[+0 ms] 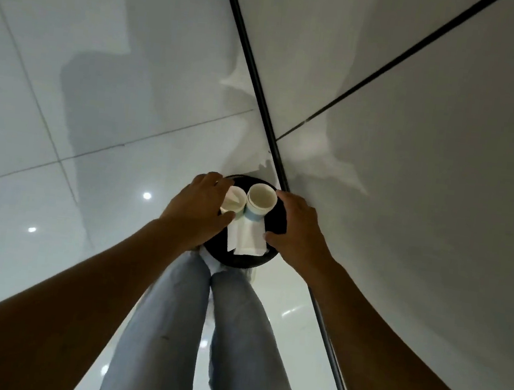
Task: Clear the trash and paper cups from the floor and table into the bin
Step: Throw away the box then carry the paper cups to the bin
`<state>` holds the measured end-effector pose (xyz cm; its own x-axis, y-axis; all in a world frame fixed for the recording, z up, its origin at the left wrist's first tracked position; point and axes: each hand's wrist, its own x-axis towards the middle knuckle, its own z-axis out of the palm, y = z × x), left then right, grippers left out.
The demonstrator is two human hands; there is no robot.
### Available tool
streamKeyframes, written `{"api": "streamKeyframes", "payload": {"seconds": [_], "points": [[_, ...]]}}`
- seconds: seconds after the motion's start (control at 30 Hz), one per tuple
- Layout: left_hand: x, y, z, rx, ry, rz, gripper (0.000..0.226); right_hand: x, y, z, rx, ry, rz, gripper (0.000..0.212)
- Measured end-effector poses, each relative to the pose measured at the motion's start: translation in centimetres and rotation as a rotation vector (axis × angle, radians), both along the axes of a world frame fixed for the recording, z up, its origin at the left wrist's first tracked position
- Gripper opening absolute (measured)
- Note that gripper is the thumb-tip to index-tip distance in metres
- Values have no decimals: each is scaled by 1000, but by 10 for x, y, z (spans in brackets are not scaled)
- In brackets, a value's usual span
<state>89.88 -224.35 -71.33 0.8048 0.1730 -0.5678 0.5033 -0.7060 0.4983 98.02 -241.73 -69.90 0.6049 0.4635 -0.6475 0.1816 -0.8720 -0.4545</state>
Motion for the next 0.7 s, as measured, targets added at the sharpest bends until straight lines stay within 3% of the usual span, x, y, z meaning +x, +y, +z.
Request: {"api": "streamKeyframes", "payload": {"seconds": [0.37,0.7], "points": [[-144,26,229,242,30,153,51,-73,72,194,96,-17,447,73],[-349,-39,370,398,93,714,48,-239,117,319,200,-39,1098,74]]}}
